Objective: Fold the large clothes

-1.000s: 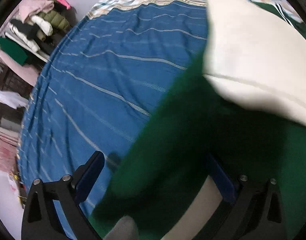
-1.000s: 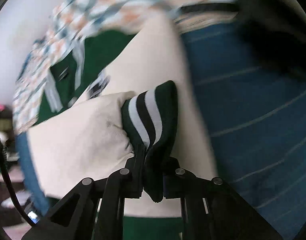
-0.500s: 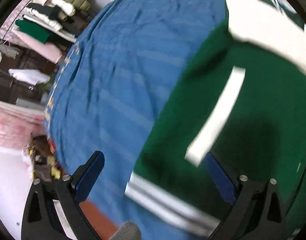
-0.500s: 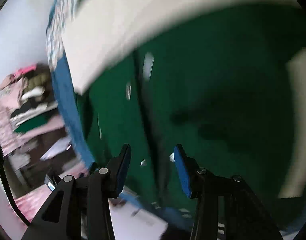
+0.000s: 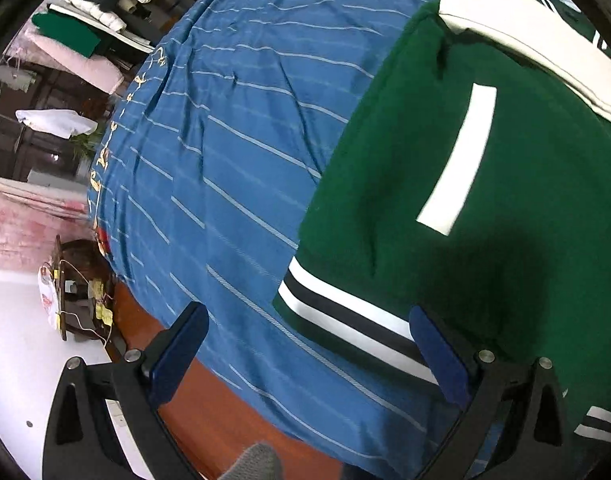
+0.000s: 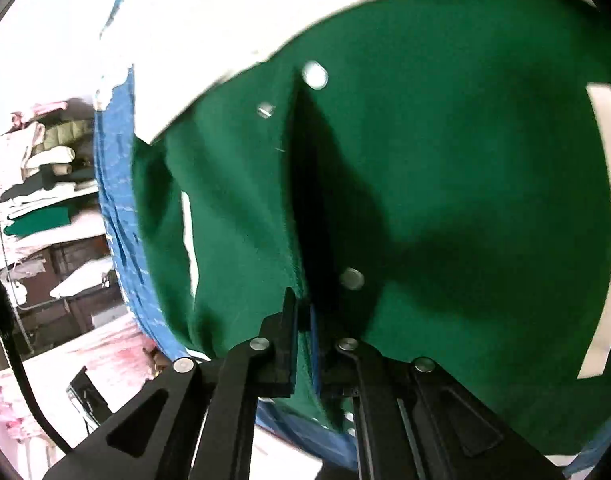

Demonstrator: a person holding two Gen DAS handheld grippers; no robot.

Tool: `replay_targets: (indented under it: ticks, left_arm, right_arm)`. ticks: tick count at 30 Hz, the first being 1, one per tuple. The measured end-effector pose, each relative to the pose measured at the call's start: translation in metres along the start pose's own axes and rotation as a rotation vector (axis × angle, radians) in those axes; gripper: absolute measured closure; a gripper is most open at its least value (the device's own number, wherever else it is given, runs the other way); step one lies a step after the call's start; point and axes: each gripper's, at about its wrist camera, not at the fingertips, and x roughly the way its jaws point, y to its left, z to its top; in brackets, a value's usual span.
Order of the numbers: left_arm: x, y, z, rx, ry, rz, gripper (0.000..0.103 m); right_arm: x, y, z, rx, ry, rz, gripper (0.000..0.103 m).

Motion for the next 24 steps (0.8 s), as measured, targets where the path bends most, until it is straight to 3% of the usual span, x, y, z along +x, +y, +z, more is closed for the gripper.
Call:
replay_targets:
  ticks: [1,3,7,9,11,14,16,19,24]
  left_arm:
    - [0.0,-0.001,-0.001,0.002,0.007,-0.008,0.0]
    - [0.001,-0.002,0.005,0.006,0.015,-0.021,0.0]
    - [-0.003,-0.006,0.017,0.029,-0.046,-0.017,0.0]
    - [0.001,-0.01,0.019,0.052,-0.061,-0.011,0.0]
    - [0.008,-0.015,0.018,0.071,-0.053,-0.01,0.0]
    - [0.022,-0.025,0.017,0.122,-0.022,-0.001,0.0]
    - [0.018,-0.026,0.026,0.135,-0.032,-0.007,0.0]
    - [-0.004,-0.026,0.069,0.115,-0.134,-0.023,0.0]
    - [-0.001,-0.061,0.162,0.12,-0.248,0.032,0.0]
  right_arm:
    - [0.008,-0.006,0.001,0.019,0.041,-0.004,0.074]
    - [0.025,-0.007,0.0,0.018,0.089,0.037,0.059]
    - [0.053,-0.004,-0.022,-0.015,0.186,0.101,0.062]
    - [0.058,-0.005,-0.032,-0.009,0.176,0.057,0.097]
    - [0.052,-0.007,-0.041,-0.002,0.122,0.008,0.097]
    - [0.043,-0.006,-0.045,0.004,0.139,-0.083,0.096]
    - [0.035,0.016,-0.041,-0.045,0.15,-0.167,0.08]
    - [0.001,0.05,-0.029,-0.137,0.016,-0.308,0.064]
    - [-0.016,0.091,0.012,-0.184,-0.158,-0.242,0.064]
